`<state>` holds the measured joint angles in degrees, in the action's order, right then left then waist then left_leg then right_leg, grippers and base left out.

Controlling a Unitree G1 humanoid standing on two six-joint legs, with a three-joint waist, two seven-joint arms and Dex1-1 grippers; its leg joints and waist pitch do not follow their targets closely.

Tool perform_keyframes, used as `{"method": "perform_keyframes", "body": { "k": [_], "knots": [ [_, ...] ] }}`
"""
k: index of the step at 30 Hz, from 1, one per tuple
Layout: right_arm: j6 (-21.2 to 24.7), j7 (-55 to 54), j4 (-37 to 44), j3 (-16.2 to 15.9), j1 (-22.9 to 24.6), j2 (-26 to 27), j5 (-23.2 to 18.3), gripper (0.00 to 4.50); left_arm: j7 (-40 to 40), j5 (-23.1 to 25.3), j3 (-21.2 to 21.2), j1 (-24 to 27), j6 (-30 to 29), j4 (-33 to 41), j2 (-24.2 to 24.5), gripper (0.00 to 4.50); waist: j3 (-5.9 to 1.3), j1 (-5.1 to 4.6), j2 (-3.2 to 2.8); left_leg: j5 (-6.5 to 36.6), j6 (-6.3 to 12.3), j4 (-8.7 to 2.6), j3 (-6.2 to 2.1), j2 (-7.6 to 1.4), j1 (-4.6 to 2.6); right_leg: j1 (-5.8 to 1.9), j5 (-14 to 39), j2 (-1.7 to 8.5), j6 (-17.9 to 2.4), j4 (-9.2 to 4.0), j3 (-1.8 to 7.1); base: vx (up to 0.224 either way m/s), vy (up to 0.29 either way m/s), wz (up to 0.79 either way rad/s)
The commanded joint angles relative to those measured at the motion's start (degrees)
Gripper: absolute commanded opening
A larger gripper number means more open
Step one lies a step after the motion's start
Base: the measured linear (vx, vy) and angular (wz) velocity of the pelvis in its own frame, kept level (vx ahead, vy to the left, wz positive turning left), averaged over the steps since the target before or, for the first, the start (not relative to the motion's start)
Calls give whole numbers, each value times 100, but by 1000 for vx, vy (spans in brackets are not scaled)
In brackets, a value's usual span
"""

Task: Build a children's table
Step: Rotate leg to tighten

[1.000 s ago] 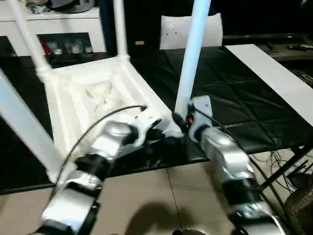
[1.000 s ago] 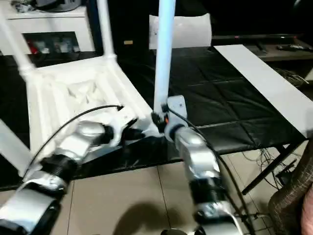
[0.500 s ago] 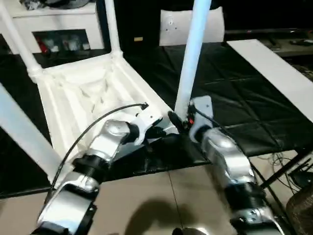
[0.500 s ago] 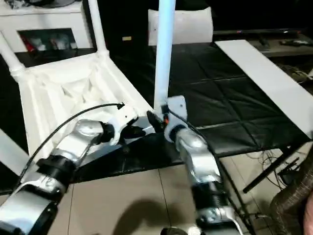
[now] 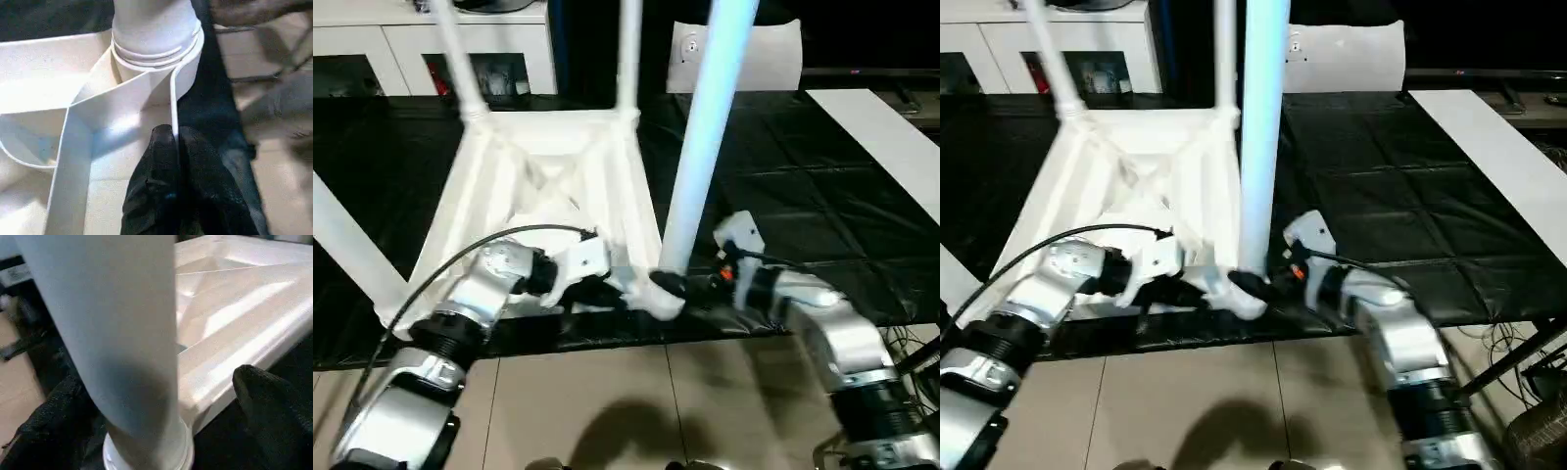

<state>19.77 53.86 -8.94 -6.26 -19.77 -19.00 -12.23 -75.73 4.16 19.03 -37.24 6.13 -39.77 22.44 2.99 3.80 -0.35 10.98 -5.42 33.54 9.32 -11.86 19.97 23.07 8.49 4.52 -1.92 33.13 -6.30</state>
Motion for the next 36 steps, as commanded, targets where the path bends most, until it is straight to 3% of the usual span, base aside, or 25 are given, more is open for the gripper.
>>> {"method": "perform_keyframes", "body": {
  "k": [1,6,7,10,15,20,22,31,36],
  "knots": [
    [-154,535,95,-173,-31,-230,-61,447,-524,61,341,-122,275,-46,43,0,-398,2,-10,1119,341,-385,22,-142,-17,-358,1467,388,-1032,-345,329,0,0,0],
    [-366,1294,-140,-349,-168,-485,-200,447,-925,72,447,-185,488,-102,89,0,-411,106,16,944,415,-361,41,-154,-9,-355,1561,390,-997,-347,320,0,0,0],
    [-371,1320,-145,-353,-172,-491,-207,419,-939,71,450,-186,495,-104,91,0,-414,125,7,926,416,-361,40,-159,-15,-350,1529,393,-1015,-333,323,0,0,0],
    [-382,1679,-226,-432,-246,-557,-294,411,-1030,64,465,-198,526,-96,108,0,-416,160,5,898,412,-364,35,-175,-9,-347,1415,391,-1063,-308,320,0,0,0],
    [-413,1993,-396,-552,-375,-569,-354,367,-1080,72,483,-224,607,-144,118,0,-415,180,29,924,393,-362,41,-160,-5,-354,1589,398,-1010,-323,312,0,0,0],
    [-428,2099,-526,-584,-461,-533,-337,327,-1087,65,458,-240,624,-178,90,0,-430,197,48,781,409,-351,44,-164,1,-352,1414,395,-1044,-293,315,0,0,0],
    [-351,2161,-547,-644,-515,-482,-371,309,-1074,90,455,-257,664,-237,95,0,-431,200,25,779,415,-350,42,-161,5,-354,1393,391,-1042,-292,312,0,0,0],
    [-310,2310,-683,-737,-605,-454,-368,226,-1037,116,425,-264,677,-274,139,0,-431,235,26,837,367,-354,42,-167,-9,-348,1494,395,-1006,-299,313,0,0,0],
    [-242,2316,-554,-796,-516,-466,-383,204,-985,91,373,-275,678,-317,132,0,-435,249,17,805,351,-352,40,-165,-4,-353,1432,392,-1005,-293,313,0,0,0]
  ]
}}
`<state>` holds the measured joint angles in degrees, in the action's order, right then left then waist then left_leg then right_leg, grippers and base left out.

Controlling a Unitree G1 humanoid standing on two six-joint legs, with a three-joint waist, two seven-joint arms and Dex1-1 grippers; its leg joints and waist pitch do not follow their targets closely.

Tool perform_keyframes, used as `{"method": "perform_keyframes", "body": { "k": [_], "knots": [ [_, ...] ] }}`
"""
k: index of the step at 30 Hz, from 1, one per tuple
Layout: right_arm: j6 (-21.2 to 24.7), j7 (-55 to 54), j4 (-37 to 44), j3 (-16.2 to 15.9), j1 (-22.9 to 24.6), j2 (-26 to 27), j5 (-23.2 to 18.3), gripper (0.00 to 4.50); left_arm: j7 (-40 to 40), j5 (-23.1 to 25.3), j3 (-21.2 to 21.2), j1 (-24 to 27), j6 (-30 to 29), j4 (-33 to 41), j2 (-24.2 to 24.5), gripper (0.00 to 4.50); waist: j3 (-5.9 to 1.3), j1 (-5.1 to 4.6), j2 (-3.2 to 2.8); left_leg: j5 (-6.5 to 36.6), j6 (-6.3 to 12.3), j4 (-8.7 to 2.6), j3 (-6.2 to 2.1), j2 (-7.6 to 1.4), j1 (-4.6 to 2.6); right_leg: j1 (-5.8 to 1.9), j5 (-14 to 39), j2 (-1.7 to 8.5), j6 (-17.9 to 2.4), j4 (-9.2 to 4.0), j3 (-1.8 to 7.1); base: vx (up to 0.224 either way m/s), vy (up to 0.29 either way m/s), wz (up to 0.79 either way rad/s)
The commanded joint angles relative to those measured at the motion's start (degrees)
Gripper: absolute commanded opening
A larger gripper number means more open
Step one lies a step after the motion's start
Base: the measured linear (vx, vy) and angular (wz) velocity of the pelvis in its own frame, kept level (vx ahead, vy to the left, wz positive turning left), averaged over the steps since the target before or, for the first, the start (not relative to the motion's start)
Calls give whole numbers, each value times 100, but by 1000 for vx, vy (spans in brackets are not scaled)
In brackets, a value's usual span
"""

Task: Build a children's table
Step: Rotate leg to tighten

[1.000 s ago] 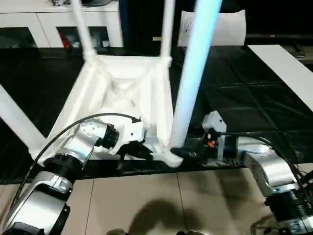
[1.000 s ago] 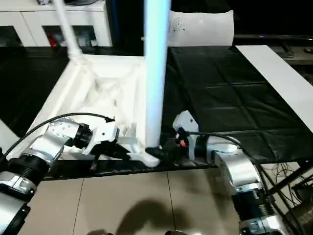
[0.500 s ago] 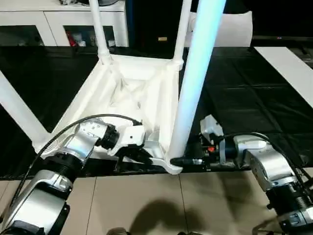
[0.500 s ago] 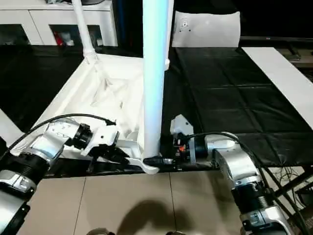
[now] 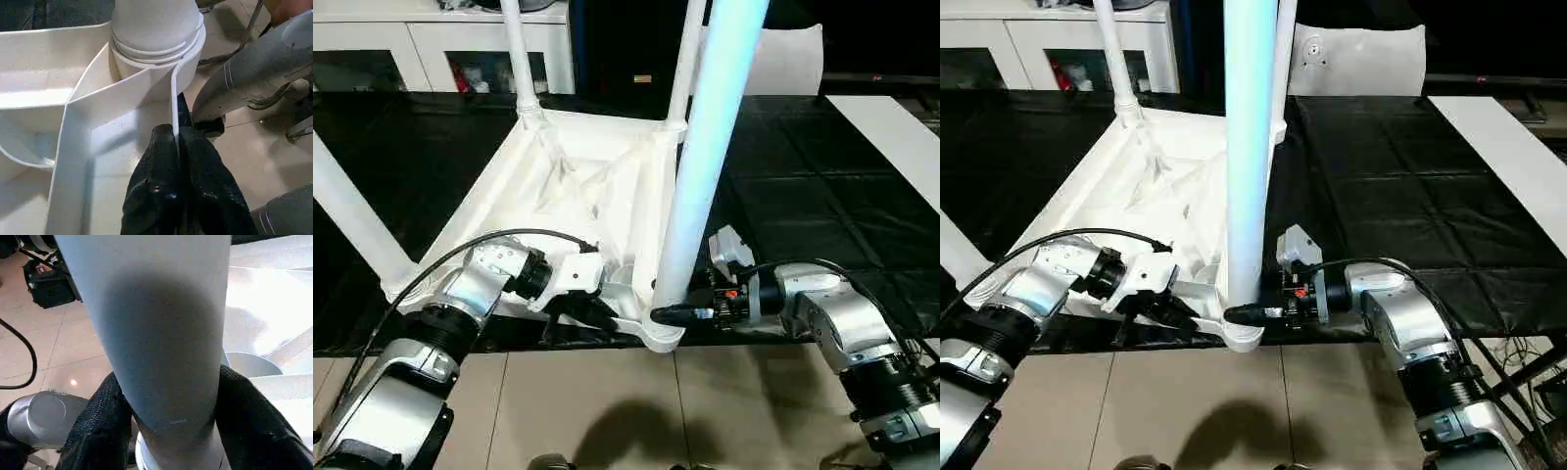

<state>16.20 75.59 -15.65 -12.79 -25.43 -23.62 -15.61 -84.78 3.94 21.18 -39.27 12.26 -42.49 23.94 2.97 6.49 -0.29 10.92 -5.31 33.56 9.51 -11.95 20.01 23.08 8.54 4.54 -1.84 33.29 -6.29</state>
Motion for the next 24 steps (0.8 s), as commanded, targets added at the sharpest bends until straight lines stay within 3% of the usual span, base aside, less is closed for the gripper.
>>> {"method": "perform_keyframes", "body": {
  "k": [1,3,7,10,11,13,15,16,17,18,19,20,21,22,23,24],
  "knots": [
    [147,100,173,-141,95,17,-63,202,-35,119,143,-78,53,-68,-31,0,-434,-19,12,805,343,-353,21,-155,-7,-356,1410,389,-1015,-306,312,0,0,0],
    [175,-37,259,-117,172,90,-89,200,50,115,109,-78,-6,-79,-64,0,-434,-12,-27,831,332,-355,17,-156,-15,-355,1382,386,-1024,-308,312,0,0,0],
    [280,-493,407,-42,307,318,-108,198,340,66,4,-64,-307,-1,-195,0,-413,-20,-6,962,279,-368,21,-148,-18,-349,1629,391,-970,-345,305,0,0,0],
    [557,-1784,324,-4,290,848,307,198,1159,188,-116,-217,-883,-90,-502,0,-344,-84,-9,1327,91,-402,2,-103,-44,-320,2548,384,-688,-452,272,0,0,0],
    [645,-2084,266,10,257,981,403,198,1347,123,-203,-264,-1043,-141,-627,0,-315,-127,-3,1546,19,-381,-2,-51,-91,-293,3245,388,-416,-561,229,-50,-8,-5],
    [909,-2772,144,80,134,1368,529,197,1671,-24,-362,-358,-1446,-147,-896,0,-300,-201,-13,1676,-4,-344,-15,-5,-141,-265,3760,390,-197,-655,172,0,0,0],
    [1069,-3224,65,132,30,1649,595,196,1883,-74,-434,-424,-1696,-120,-1056,0,-293,-312,-25,1904,-16,-341,-61,4,-97,-309,4016,368,55,-744,36,-56,20,-12],
    [1179,-3585,-42,213,-73,1876,624,196,2088,-86,-497,-483,-1862,-152,-1155,0,-294,-422,-49,2085,2,-339,-98,-1,-83,-334,3991,360,176,-805,-67,-59,29,-16],
    [1237,-3820,-132,277,-149,2017,639,196,2258,-71,-537,-529,-1919,-203,-1209,0,-287,-461,-84,2203,7,-336,-114,-10,-106,-331,3984,355,206,-845,-122,0,0,0],
    [1339,-4298,-303,399,-294,2294,693,196,2599,-37,-624,-611,-2056,-283,-1315,0,-253,-671,-207,3006,47,-405,-241,-163,-178,-410,3582,337,155,-883,-361,0,0,0],
    [1393,-4912,-583,540,-511,2620,785,196,3145,-6,-779,-726,-2232,-381,-1453,0,-239,-693,-248,3344,52,-526,-320,-270,-74,-551,3286,302,155,-729,-374,0,0,0],
    [1402,-5022,-636,568,-551,2673,803,196,3259,0,-811,-749,-2260,-397,-1480,0,-252,-537,-384,4245,12,-1002,-458,-661,247,-871,1726,296,-112,479,-44,-76,16,-14],
    [1406,-5079,-664,582,-572,2700,813,196,3319,3,-828,-761,-2275,-406,-1494,0,-207,-504,-287,4392,83,-1110,-407,-697,192,-755,1208,267,-83,548,135,0,0,0],
    [1443,-5445,-819,710,-695,2893,850,196,3653,65,-927,-817,-2409,-392,-1571,0,-245,-547,-51,4041,-37,-704,-142,-231,-391,-229,1968,297,-258,60,355,0,0,0],
    [1371,-5655,-927,757,-771,3005,910,196,3845,187,-923,-837,-2479,-350,-1587,0,-272,-486,93,2379,-144,-94,-93,210,-273,-182,4693,619,-23,-575,279,47,-56,-3],
    [1358,-5680,-941,760,-781,3018,921,196,3865,204,-919,-839,-2487,-344,-1588,0,-330,-350,118,1018,105,-92,-140,121,-31,-346,4969,793,154,-589,495,44,-61,-27]
  ]
}}
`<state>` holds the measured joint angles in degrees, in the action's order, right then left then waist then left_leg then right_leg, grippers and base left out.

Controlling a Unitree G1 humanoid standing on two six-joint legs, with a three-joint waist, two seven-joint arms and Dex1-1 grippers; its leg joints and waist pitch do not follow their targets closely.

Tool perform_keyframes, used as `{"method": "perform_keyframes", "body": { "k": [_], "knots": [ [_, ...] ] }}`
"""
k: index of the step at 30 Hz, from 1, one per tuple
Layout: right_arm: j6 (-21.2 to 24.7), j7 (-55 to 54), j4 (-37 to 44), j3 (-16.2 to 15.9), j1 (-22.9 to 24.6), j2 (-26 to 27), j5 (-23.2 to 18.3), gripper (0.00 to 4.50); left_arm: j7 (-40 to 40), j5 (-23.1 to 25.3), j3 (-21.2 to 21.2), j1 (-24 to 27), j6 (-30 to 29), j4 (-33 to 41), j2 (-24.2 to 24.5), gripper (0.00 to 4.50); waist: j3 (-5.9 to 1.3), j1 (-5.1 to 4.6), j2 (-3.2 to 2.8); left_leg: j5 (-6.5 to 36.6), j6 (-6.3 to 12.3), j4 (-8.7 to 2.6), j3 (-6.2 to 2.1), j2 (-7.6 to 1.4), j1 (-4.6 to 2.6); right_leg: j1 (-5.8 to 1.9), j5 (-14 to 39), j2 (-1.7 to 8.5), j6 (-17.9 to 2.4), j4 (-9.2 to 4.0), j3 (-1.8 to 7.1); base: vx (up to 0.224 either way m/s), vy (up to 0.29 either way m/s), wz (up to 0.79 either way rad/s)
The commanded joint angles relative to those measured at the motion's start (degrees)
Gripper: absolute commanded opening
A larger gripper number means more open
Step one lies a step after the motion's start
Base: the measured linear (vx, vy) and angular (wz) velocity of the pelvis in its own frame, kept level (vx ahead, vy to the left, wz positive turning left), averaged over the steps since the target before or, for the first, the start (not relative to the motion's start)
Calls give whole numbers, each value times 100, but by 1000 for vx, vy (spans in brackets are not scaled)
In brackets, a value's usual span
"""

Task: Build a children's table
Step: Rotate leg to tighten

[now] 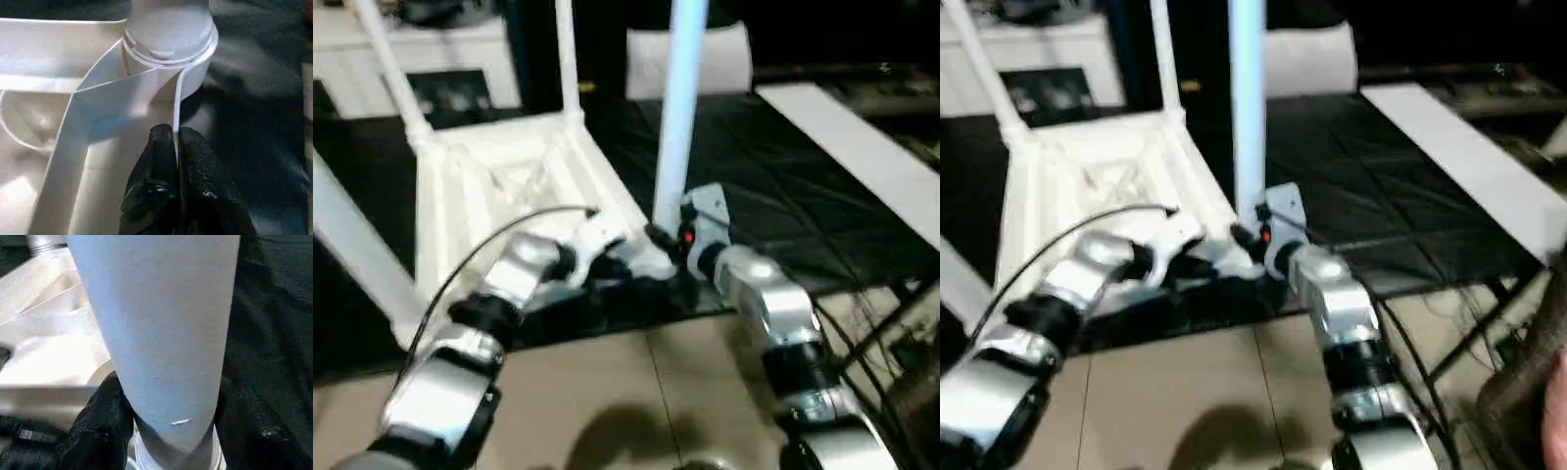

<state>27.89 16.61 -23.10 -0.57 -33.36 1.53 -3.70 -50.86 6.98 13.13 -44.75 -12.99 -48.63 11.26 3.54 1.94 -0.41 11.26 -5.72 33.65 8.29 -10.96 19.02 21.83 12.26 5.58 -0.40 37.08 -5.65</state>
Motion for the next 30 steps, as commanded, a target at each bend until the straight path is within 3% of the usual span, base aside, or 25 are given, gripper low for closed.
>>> {"method": "perform_keyframes", "body": {
  "k": [1,2,3,4,5,6,8,10,14,15,17,19,21,22,27,30],
  "knots": [
    [96,125,-269,-454,-26,556,-227,196,516,-38,-94,-286,-5,305,-316,0,-389,149,101,624,151,-216,-47,1,225,-305,4202,597,14,-876,386,44,-61,-27],
    [9,79,-319,-438,-44,592,-209,231,566,-42,-128,-267,-40,342,-328,0,-455,187,31,198,58,-350,-38,-72,270,-301,2708,391,-196,-726,361,0,0,0],
    [-69,31,-366,-382,-58,649,-187,252,609,-36,-139,-247,-66,389,-321,0,-448,162,23,183,35,-365,-30,-82,251,-264,2034,306,-370,-660,352,0,0,0],
    [-146,25,-395,-331,-61,687,-178,266,587,-25,-122,-213,-91,448,-291,0,-463,128,-2,252,11,-352,-11,-87,219,-251,1087,239,-733,-573,342,0,0,0],
    [-146,25,-395,-331,-61,687,-178,268,587,-25,-122,-213,-91,448,-291,0,-480,105,4,223,25,-344,-9,-77,244,-284,691,223,-888,-523,336,0,0,0],
    [-318,106,-348,-297,-6,675,-170,271,580,-49,-124,-153,-25,517,-225,0,-477,94,-13,275,143,-341,5,-83,229,-289,194,218,-1172,-501,319,0,0,0],
    [-422,186,-239,-332,77,586,-174,279,452,-71,-96,-84,30,603,-147,0,-472,76,-23,423,231,-345,22,-94,204,-301,192,223,-1299,-522,313,0,0,0],
    [-505,306,-124,-390,162,490,-160,313,316,-75,-64,-23,128,669,-68,0,-472,64,-28,494,291,-356,29,-110,213,-323,271,237,-1320,-539,310,0,0,0],
    [-752,825,308,-535,503,112,-203,330,-213,-90,58,201,571,838,208,0,-471,71,-44,506,372,-355,32,-132,202,-325,142,241,-1321,-545,324,0,0,0],
    [-939,1231,543,-598,738,-176,-229,358,-473,-98,96,320,619,909,381,0,-471,62,-39,490,394,-350,40,-138,200,-319,45,240,-1355,-530,328,0,0,0],
    [-1132,1642,700,-596,936,-479,-262,361,-837,-127,159,414,865,939,556,0,-468,76,-40,519,456,-344,50,-146,196,-319,4,244,-1379,-539,331,0,0,0],
    [-1178,1734,730,-588,978,-544,-267,400,-924,-138,181,438,937,955,597,0,-457,81,-43,591,448,-352,53,-149,195,-311,132,246,-1403,-551,329,0,0,0],
    [-1335,2130,840,-596,1095,-894,-263,404,-1326,-90,361,497,1315,999,818,0,-449,94,-48,735,382,-354,62,-159,176,-289,432,253,-1371,-581,334,0,0,0],
    [-1392,2363,921,-619,1157,-1077,-293,406,-1516,-85,433,522,1469,1015,916,0,-442,95,-91,811,342,-362,55,-166,176,-295,504,248,-1344,-596,333,0,0,0],
    [-1350,3302,1245,-708,1320,-1671,-557,412,-2196,-170,592,591,1831,1045,1111,0,-466,172,-91,773,411,-340,63,-199,150,-284,41,243,-1492,-533,345,0,0,0],
    [-1288,4193,1405,-831,1372,-2191,-760,412,-2798,-250,726,626,2040,1078,1219,0,-448,205,-76,934,414,-339,84,-210,151,-277,218,248,-1520,-535,334,0,0,0]
  ]
}}
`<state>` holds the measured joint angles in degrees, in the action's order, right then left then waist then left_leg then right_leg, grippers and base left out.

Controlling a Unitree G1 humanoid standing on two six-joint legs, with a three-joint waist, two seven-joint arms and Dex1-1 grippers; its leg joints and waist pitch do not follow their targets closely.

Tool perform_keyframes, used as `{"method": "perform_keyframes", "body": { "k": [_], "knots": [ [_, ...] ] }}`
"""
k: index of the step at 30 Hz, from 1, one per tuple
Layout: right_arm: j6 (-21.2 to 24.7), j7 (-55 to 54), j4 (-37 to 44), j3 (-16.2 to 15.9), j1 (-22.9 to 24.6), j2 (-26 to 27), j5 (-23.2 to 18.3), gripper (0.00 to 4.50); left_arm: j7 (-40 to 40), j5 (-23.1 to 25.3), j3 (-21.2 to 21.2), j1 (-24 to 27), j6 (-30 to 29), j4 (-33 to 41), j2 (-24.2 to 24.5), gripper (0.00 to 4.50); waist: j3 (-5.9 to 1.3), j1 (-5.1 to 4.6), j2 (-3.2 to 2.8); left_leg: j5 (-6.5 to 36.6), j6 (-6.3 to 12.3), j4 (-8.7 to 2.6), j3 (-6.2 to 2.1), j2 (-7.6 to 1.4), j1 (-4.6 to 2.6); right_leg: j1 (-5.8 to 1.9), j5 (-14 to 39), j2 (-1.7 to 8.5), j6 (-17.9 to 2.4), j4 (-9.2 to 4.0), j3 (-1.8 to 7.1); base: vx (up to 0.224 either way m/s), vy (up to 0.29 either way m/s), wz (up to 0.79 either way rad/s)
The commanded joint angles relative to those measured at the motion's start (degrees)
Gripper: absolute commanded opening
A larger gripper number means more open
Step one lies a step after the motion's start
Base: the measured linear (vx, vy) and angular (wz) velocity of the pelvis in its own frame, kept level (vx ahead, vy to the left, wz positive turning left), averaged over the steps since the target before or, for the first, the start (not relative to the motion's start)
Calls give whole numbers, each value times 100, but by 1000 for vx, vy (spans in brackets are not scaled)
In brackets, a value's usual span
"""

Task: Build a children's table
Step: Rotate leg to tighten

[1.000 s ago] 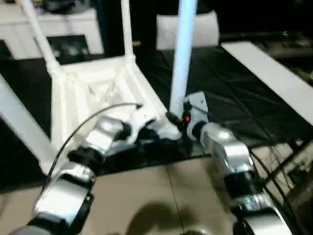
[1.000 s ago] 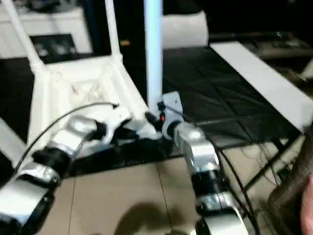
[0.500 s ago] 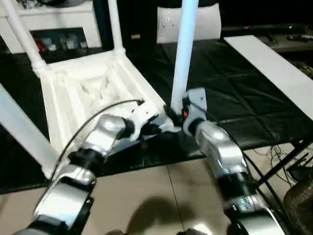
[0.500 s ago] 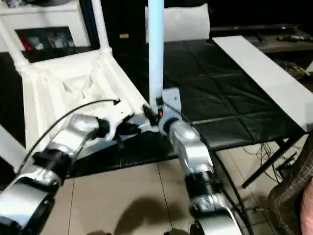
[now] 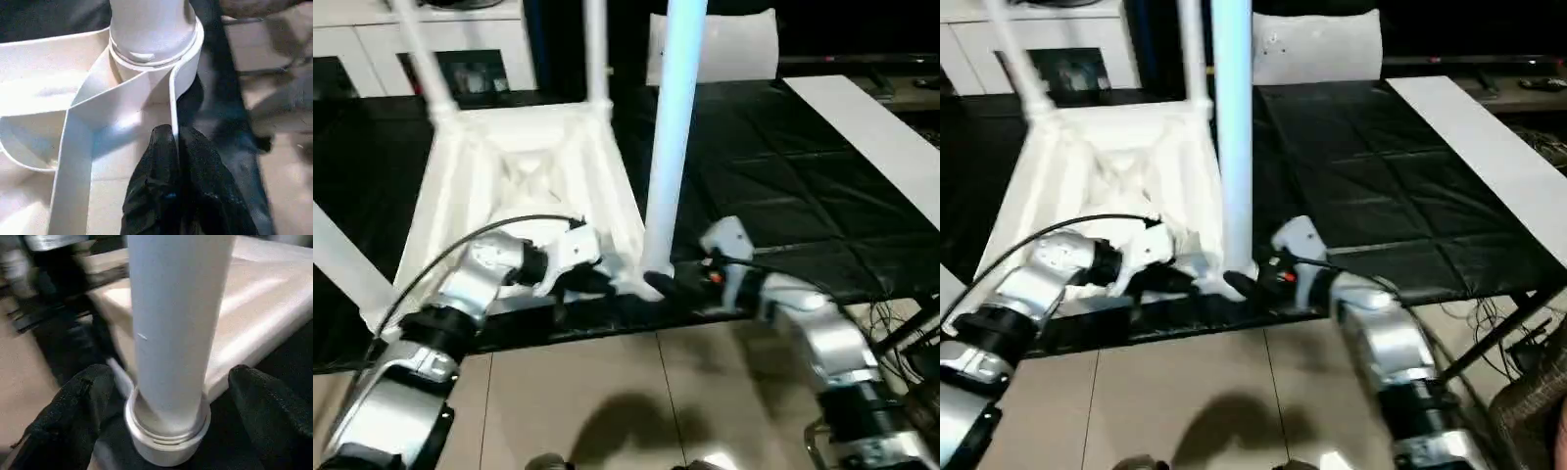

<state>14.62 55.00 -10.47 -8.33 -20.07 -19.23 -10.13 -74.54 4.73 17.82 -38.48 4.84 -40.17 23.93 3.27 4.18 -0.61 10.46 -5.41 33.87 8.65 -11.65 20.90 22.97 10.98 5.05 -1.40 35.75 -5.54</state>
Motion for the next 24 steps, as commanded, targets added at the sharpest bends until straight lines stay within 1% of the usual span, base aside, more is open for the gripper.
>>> {"method": "perform_keyframes", "body": {
  "k": [1,2,3,4,5,6,7,8,9,10,11,12,13,14,15,16,17,19,20,21,22,24],
  "knots": [
    [39,354,142,-56,42,-115,-117,412,-430,-25,257,-1,257,231,-48,0,-423,-12,-51,1013,386,-361,48,-144,-36,-398,370,305,-1415,-407,324,0,0,0],
    [36,614,149,-97,36,-249,-158,412,-547,-36,294,-3,303,225,-27,0,-424,5,-37,1010,377,-357,58,-147,-40,-385,409,311,-1410,-404,327,0,0,0],
    [28,721,147,-119,32,-310,-184,412,-594,-47,313,-8,340,209,-16,0,-426,19,-39,1018,378,-356,58,-147,-44,-386,449,313,-1409,-408,324,0,0,0],
    [10,1027,116,-175,-14,-458,-261,412,-777,-80,383,-10,401,216,15,0,-424,48,-15,1021,381,-355,67,-149,-42,-379,521,316,-1388,-417,325,0,0,0],
    [-12,1184,85,-202,-50,-525,-299,412,-899,-100,423,-7,433,231,33,0,-430,83,-29,1003,391,-349,69,-158,-48,-377,527,322,-1389,-406,326,0,0,0],
    [-18,1224,77,-209,-59,-542,-308,412,-930,-105,433,-6,441,235,38,0,-430,98,-27,987,398,-349,73,-162,-43,-375,524,323,-1383,-405,325,0,0,0],
    [10,1411,34,-238,-105,-603,-368,412,-1063,-125,473,9,444,274,60,0,-431,109,-42,984,391,-352,72,-163,-42,-375,524,325,-1384,-401,322,0,0,0],
    [15,1573,-6,-272,-147,-655,-405,412,-1144,-120,497,17,465,296,74,0,-437,113,-36,975,379,-352,69,-169,-37,-378,490,324,-1387,-393,318,0,0,0],
    [20,1671,-27,-296,-171,-691,-434,387,-1187,-116,503,17,487,296,81,0,-436,109,-31,969,384,-350,73,-163,-34,-378,472,318,-1395,-393,314,0,0,0],
    [39,1818,-75,-356,-231,-743,-439,379,-1244,-121,517,38,477,328,97,0,-433,111,-27,959,390,-347,76,-159,-30,-376,471,319,-1393,-395,314,0,0,0],
    [39,1818,-75,-356,-231,-743,-439,379,-1244,-121,517,38,477,328,97,0,-441,124,-78,981,377,-345,66,-161,-35,-378,476,327,-1410,-383,308,0,0,0],
    [39,1818,-75,-356,-231,-743,-439,379,-1244,-121,517,38,477,328,97,0,-434,112,-48,997,363,-347,74,-158,-30,-373,502,317,-1401,-401,308,0,0,0],
    [95,1996,-141,-411,-329,-798,-460,359,-1331,-125,544,60,482,366,119,0,-441,111,17,965,368,-344,81,-155,-31,-383,495,313,-1397,-399,309,0,0,0],
    [116,2048,-164,-417,-361,-810,-478,344,-1360,-128,554,60,497,367,125,0,-438,127,-14,920,374,-346,73,-161,-27,-381,510,322,-1401,-387,309,0,0,0],
    [123,2065,-171,-419,-372,-814,-483,344,-1369,-128,557,59,502,367,126,0,-441,131,-15,914,378,-340,77,-160,-31,-377,516,318,-1398,-387,308,0,0,0],
    [136,2129,-208,-424,-420,-816,-505,335,-1369,-119,563,54,535,359,129,0,-442,137,5,868,390,-339,79,-162,-28,-375,487,317,-1394,-385,311,0,0,0],
    [104,2179,-259,-441,-466,-810,-502,330,-1364,-108,574,47,570,354,134,0,-444,141,-1,855,395,-336,76,-160,-24,-379,480,320,-1394,-377,309,0,0,0],
    [73,2210,-290,-454,-493,-806,-496,305,-1356,-103,581,43,587,353,137,0,-446,153,11,820,406,-331,81,-160,-27,-370,492,321,-1387,-374,307,0,0,0],
    [73,2210,-290,-454,-493,-806,-496,305,-1356,-103,581,43,587,353,137,0,-447,162,5,799,402,-331,83,-161,-28,-369,504,323,-1373,-377,309,0,0,0],
    [81,2247,-317,-467,-521,-789,-514,289,-1360,-102,579,48,587,362,139,0,-449,171,8,800,403,-331,84,-161,-27,-369,519,326,-1374,-377,306,0,0,0],
    [58,2246,-365,-474,-557,-750,-515,283,-1367,-102,577,49,591,358,141,0,-447,174,22,799,401,-333,85,-163,-26,-369,531,324,-1363,-380,307,0,0,0],
    [31,2238,-519,-476,-652,-634,-544,266,-1336,-70,583,40,644,286,135,0,-451,181,24,805,383,-333,84,-160,-26,-365,592,326,-1334,-377,304,0,0,0]
  ]
}}
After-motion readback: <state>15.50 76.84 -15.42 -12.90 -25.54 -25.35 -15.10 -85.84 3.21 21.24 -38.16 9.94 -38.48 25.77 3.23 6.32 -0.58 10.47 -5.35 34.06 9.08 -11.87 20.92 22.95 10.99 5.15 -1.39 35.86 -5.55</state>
